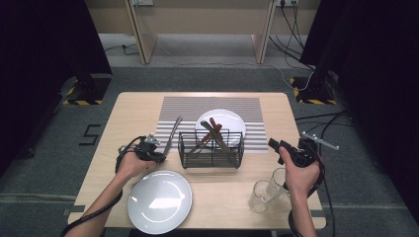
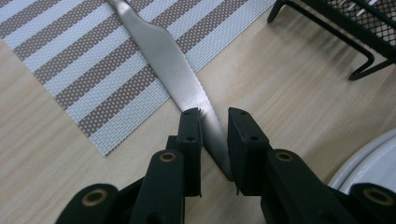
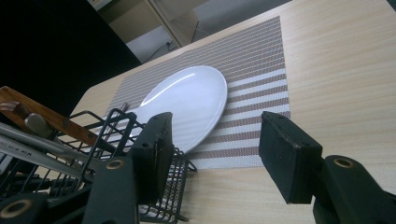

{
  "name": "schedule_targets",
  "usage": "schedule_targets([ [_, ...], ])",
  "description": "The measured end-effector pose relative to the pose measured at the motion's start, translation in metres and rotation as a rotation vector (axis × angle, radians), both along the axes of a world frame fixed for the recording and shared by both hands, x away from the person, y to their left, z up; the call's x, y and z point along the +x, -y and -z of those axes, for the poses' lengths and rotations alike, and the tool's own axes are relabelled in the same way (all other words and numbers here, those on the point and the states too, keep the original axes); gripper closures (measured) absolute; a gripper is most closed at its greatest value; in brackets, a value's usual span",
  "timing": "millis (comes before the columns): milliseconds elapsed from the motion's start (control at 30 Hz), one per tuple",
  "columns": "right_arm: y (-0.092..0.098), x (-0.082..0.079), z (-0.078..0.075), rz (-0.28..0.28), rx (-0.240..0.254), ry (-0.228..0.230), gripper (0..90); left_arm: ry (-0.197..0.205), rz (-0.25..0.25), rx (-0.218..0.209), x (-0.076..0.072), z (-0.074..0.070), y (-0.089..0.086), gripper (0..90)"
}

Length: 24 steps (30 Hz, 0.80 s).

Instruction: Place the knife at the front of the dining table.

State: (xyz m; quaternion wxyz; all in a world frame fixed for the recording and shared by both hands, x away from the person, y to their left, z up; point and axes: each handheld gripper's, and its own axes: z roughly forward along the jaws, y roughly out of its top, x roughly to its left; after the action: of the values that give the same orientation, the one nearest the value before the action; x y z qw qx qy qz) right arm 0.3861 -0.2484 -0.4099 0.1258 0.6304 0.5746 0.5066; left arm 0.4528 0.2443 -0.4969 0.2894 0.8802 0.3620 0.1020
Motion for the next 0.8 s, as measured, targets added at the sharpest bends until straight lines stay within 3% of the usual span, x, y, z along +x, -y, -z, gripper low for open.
schedule_targets([
  [800,0.000,0.000,-0.001,-0.002,0.003,0.003,44.6,0.018,0.009,0.027,0.020,-0.001,0.017,73.6],
])
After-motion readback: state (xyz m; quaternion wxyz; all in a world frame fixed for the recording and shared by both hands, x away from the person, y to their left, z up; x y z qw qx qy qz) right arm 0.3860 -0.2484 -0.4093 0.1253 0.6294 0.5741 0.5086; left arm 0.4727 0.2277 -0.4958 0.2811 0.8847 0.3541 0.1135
